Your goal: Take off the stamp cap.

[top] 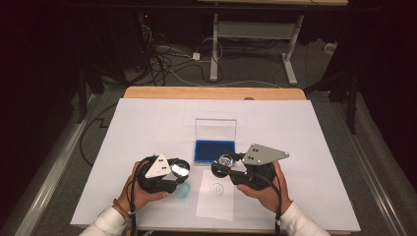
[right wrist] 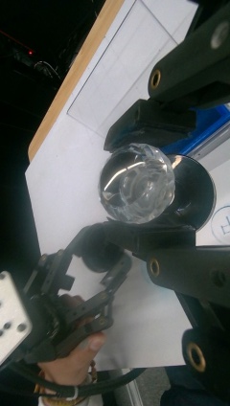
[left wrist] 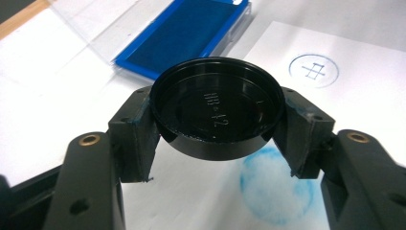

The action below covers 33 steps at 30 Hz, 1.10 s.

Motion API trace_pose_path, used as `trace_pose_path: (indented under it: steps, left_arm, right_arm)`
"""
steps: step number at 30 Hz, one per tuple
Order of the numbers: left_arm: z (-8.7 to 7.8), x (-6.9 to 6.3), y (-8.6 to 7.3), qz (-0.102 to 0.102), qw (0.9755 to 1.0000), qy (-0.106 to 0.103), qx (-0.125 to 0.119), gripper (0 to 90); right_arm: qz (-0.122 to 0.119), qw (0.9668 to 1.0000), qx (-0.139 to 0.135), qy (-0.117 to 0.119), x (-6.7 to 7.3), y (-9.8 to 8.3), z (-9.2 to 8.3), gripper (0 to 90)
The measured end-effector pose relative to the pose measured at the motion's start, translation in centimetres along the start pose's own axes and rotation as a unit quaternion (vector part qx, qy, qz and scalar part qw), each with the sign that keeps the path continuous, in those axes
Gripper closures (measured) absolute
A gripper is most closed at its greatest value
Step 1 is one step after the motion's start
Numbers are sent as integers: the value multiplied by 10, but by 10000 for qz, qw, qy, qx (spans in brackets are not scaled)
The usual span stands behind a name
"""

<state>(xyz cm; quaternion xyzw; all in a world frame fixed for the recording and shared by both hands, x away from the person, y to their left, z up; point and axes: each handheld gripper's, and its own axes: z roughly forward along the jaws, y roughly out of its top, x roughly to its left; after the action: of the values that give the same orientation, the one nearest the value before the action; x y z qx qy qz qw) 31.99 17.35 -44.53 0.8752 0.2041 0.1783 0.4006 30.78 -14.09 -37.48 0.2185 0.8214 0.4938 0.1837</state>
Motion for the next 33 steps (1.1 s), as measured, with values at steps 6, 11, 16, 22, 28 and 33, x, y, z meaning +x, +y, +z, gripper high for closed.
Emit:
trace_pose_path:
  steps: [6,11,16,22,28,33]
  left_arm:
    - [-16,2,-8,-6,9999,146,-15,366]
    - [-26,4,-15,-18,9997,259,1,366]
    - [-35,6,-27,-86,9995,315,33,366]
    - [-43,6,-37,-139,9992,363,58,366]
    - [-48,4,-47,-184,9990,389,113,366]
    - [-53,4,-53,-240,9988,404,121,366]
  right_arm:
    - [24,9999,70,-77,-4,-3,-5,570]
    - [34,9999,117,-120,-9,-6,-7,570]
    - [46,9997,145,-180,-11,-7,-7,570]
    - [47,9996,160,-210,-14,-6,-8,569]
    - [103,9994,200,-249,-16,-7,-7,570]
    - [84,9994,227,-265,-17,-7,-6,569]
